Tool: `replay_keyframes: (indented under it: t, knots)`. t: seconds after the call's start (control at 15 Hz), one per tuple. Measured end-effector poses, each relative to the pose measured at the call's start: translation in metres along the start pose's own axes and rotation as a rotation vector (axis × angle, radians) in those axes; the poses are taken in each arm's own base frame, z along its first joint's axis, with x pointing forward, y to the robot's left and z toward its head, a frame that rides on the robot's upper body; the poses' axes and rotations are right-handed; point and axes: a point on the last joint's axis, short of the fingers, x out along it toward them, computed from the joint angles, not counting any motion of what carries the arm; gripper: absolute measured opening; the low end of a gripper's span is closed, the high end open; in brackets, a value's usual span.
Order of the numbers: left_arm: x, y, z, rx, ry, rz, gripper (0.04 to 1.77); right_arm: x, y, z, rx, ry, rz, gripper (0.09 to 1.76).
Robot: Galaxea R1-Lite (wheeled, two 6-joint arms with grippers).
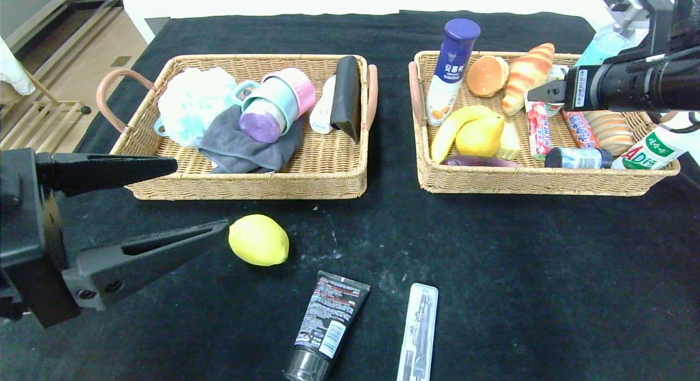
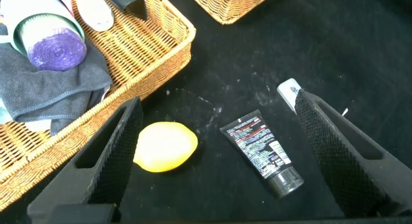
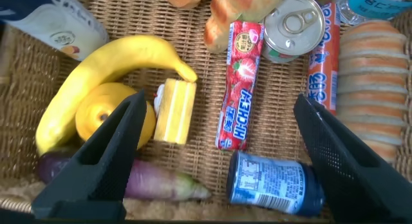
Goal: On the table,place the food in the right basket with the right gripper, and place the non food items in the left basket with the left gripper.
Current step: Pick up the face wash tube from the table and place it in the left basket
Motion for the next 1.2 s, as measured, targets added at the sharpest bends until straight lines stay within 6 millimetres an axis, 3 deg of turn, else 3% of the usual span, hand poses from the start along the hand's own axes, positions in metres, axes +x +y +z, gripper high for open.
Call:
replay_keyframes:
  t: [0.6, 1.2]
  knots:
    - [0.001, -0.004, 0.0, -0.002, 0.0, -0.026, 1.72, -0.064, -0.004, -0.017, -0.031, 0.025, 0.07, 1.7]
    - [0.004, -0.006, -0.004, -0.007, 0.016, -0.042, 1.72, -0.112, -0.006, -0.058, -0.026, 0.153, 0.24, 1.7]
